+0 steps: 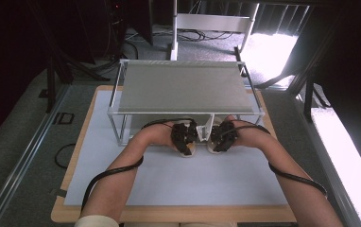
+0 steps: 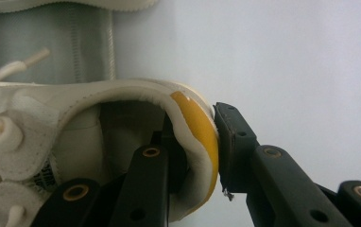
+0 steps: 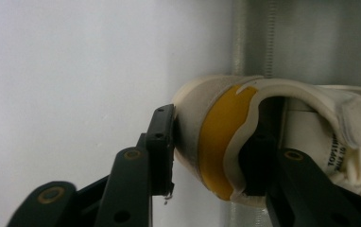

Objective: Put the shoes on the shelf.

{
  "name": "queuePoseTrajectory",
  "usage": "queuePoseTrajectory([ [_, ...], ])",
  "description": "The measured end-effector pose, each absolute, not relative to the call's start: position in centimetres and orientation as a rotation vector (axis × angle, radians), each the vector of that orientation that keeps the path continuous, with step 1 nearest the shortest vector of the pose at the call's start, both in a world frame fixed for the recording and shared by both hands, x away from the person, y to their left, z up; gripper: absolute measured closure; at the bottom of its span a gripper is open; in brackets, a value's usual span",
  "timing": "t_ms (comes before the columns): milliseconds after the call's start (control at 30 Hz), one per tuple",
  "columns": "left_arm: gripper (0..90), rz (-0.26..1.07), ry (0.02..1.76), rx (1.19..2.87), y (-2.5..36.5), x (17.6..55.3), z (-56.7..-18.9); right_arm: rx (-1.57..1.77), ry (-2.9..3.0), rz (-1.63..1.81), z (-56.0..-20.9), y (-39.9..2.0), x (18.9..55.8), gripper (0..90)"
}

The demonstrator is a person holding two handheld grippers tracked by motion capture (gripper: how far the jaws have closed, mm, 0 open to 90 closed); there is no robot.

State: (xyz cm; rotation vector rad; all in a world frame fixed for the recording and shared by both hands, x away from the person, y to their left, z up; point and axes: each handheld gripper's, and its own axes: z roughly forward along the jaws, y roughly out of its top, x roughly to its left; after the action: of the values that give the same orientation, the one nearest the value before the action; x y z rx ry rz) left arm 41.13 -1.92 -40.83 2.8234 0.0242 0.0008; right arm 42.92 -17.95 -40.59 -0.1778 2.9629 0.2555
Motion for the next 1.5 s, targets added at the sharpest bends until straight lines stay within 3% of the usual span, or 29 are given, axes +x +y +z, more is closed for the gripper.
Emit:
queuePoseTrajectory([
  [33,74.2,0.013,-0.079,2.819,-2.1,41.6,-40.8,-0.150,2.958,0.245,-40.6,-18.1,42.7,60.7],
  [100,74.2,0.010,-0.029,2.801,-2.2,41.4,-40.8,-0.108,2.926,0.251,-40.4,-18.4,42.1,57.4],
  [133,74.2,0.045,-0.136,2.797,-2.4,41.9,-40.8,-0.139,2.898,0.271,-40.2,-18.7,42.1,56.2],
  [167,74.1,0.044,-0.139,2.790,-2.5,41.9,-41.0,0.018,2.901,0.230,-40.0,-19.2,41.3,56.0],
  [667,72.1,0.072,-0.124,2.739,-5.3,42.9,-41.2,0.216,2.793,0.464,-38.0,-22.8,39.7,49.2],
  [733,69.4,0.088,-0.056,2.730,-5.6,43.0,-41.1,0.243,2.799,0.469,-38.3,-23.1,39.8,47.9],
  [800,59.8,0.176,-0.023,2.703,-5.6,43.0,-40.7,0.273,2.803,0.486,-38.5,-23.4,39.7,47.8],
  [900,48.0,0.172,0.028,2.696,-5.6,42.7,-40.2,0.305,2.798,0.515,-38.7,-23.7,39.7,47.2],
  [1500,41.4,0.304,0.265,2.524,-2.4,40.3,-39.2,0.499,2.644,0.736,-39.8,-25.7,38.5,46.5],
])
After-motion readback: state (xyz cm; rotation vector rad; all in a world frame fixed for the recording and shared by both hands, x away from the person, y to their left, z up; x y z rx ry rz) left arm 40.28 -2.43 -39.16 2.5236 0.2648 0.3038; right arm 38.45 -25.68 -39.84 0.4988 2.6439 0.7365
